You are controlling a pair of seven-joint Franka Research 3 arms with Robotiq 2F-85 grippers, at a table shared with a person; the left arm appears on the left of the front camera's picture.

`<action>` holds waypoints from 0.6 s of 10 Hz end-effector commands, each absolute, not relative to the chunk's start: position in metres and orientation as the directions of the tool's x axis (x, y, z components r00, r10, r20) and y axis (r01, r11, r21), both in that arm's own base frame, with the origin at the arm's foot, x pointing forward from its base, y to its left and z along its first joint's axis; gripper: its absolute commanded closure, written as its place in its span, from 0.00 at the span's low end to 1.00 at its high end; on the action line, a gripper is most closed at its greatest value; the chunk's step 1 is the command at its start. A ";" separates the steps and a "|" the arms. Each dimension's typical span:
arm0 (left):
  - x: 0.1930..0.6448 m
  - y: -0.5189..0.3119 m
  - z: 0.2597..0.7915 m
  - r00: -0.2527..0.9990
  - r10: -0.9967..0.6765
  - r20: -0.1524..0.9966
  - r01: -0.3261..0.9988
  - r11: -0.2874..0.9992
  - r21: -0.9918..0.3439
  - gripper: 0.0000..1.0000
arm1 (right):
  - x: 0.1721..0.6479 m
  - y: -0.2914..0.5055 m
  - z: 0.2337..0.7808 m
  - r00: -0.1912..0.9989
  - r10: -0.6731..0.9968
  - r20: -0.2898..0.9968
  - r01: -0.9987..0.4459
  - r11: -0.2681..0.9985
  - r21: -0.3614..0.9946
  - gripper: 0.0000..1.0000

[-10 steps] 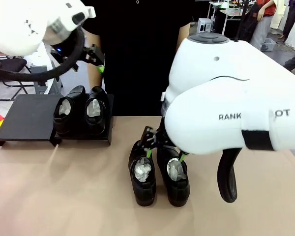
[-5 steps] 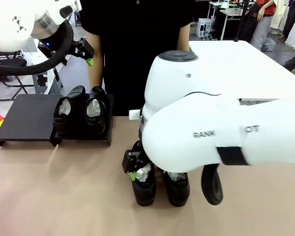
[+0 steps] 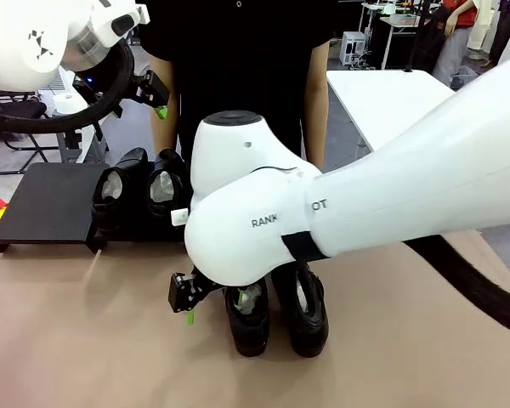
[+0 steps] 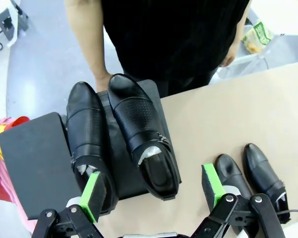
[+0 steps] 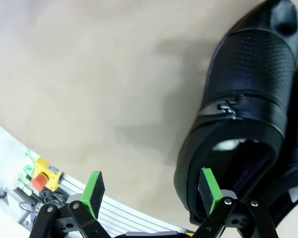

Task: Organize the shoes by placing them on the stand.
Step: Pick up one Shoe and place it in the middle of the table.

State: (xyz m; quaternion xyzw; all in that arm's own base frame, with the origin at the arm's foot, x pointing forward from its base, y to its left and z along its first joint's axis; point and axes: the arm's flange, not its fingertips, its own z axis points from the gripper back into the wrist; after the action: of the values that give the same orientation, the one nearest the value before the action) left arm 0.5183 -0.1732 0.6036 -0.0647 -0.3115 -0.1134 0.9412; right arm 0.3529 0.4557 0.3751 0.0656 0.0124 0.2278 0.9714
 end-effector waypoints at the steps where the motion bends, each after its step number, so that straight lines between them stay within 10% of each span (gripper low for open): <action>1: 0.518 -0.168 0.605 0.780 -0.178 0.600 0.260 0.964 -0.052 0.00 | 0.365 0.468 0.364 0.913 0.407 -0.028 -0.403 0.910 0.093 0.00; 6: 0.517 -0.165 0.605 0.786 -0.149 0.600 0.218 0.975 -0.043 0.00 | 0.357 0.468 0.371 0.939 0.341 0.037 -0.343 0.937 0.067 0.00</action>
State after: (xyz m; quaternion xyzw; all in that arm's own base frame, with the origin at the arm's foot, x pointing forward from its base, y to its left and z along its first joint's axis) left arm 0.5186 -0.1717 0.6038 -0.0643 -0.3118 -0.1111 0.9414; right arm 0.3592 0.4669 0.3590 0.0391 0.0129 0.1868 0.9815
